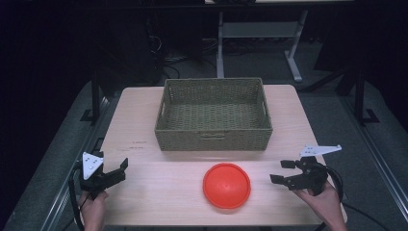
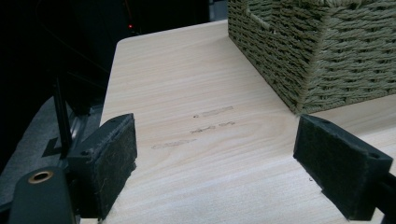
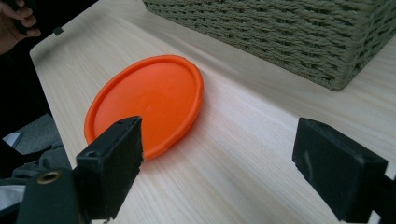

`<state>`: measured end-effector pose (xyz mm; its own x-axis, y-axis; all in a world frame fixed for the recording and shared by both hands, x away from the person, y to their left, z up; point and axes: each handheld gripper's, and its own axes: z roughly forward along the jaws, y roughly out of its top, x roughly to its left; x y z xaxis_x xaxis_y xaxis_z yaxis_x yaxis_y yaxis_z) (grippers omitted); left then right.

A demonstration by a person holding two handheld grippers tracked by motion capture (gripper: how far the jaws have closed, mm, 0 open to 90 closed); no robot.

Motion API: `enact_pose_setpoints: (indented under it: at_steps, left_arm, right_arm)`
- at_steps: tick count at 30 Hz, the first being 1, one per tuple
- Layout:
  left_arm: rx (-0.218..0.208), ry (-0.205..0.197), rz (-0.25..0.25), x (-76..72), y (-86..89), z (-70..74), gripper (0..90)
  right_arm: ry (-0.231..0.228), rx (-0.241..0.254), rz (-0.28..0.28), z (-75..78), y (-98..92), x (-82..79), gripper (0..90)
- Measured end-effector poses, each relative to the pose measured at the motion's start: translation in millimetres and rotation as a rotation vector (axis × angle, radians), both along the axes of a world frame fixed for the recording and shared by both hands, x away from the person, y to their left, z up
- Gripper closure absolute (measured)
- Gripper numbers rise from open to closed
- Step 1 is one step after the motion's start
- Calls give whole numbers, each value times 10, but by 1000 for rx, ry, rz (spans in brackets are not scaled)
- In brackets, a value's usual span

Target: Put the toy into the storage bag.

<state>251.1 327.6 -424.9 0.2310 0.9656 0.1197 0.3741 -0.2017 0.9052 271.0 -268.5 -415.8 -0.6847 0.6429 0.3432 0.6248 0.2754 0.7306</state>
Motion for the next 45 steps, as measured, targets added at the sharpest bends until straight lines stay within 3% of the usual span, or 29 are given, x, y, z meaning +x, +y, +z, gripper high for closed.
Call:
enact_pose_setpoints:
  at_steps: [7,15,33,45]
  left_arm:
    - [-6,0,4,-3,16,8,127]
    - [-1,-5,-1,-4,3,13,127]
    - [5,-11,5,-3,-6,21,127]
    - [20,-5,-5,5,-28,15,127]
  right_arm:
    - [15,-6,42,136,140,96,155]
    - [45,-59,116,177,393,202,192]
    - [142,-127,184,-45,727,498,289]
    - [191,-171,246,-195,880,607,376]
